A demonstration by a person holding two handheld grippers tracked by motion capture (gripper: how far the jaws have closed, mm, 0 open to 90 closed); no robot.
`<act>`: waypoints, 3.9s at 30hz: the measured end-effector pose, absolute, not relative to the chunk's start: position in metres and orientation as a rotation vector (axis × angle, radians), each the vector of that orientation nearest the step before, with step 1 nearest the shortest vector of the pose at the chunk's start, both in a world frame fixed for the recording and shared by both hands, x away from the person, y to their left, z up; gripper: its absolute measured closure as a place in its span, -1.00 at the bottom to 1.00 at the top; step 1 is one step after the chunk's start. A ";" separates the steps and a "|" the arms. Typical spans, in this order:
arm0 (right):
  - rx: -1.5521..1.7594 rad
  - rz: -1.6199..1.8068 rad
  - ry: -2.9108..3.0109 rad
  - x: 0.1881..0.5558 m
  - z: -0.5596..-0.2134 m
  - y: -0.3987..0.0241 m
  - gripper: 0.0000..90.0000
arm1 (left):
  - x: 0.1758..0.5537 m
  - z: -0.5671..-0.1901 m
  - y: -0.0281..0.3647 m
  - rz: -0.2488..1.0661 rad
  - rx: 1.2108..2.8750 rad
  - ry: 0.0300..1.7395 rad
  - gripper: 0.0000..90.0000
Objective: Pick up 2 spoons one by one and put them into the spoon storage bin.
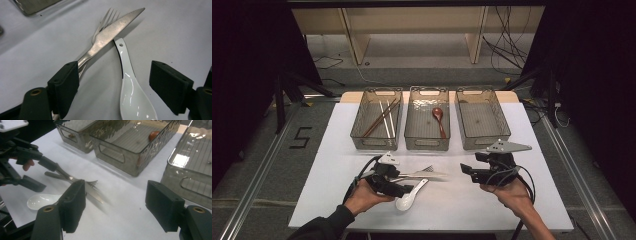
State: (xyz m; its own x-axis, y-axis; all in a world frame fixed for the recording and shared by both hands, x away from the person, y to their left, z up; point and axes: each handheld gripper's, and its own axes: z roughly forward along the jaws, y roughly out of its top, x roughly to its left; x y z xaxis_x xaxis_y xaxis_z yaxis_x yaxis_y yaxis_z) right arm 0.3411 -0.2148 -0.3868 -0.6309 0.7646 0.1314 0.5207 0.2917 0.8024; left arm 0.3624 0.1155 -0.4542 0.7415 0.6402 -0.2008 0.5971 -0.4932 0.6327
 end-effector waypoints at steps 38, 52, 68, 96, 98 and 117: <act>1.146 1.256 2.328 0.327 -0.391 -0.210 -0.26 | 0.358 -0.473 0.073 0.039 2.456 0.821 0.55; 1.147 1.256 2.327 0.327 -0.391 -0.211 -0.25 | 0.358 -0.469 0.066 -0.074 2.467 0.810 0.85; 1.143 1.258 2.323 0.328 -0.390 -0.211 -0.24 | 0.359 -0.462 0.069 -0.034 2.466 0.777 0.87; 1.148 1.281 2.299 0.327 -0.388 -0.213 -0.25 | 0.401 -0.397 0.106 0.143 2.157 0.823 0.87; 1.149 1.285 2.297 0.327 -0.389 -0.213 -0.25 | 0.406 -0.394 0.106 0.156 2.157 0.821 0.87; 1.158 1.318 2.263 0.328 -0.389 -0.213 -0.46 | 0.457 -0.375 0.104 0.252 2.054 0.870 0.87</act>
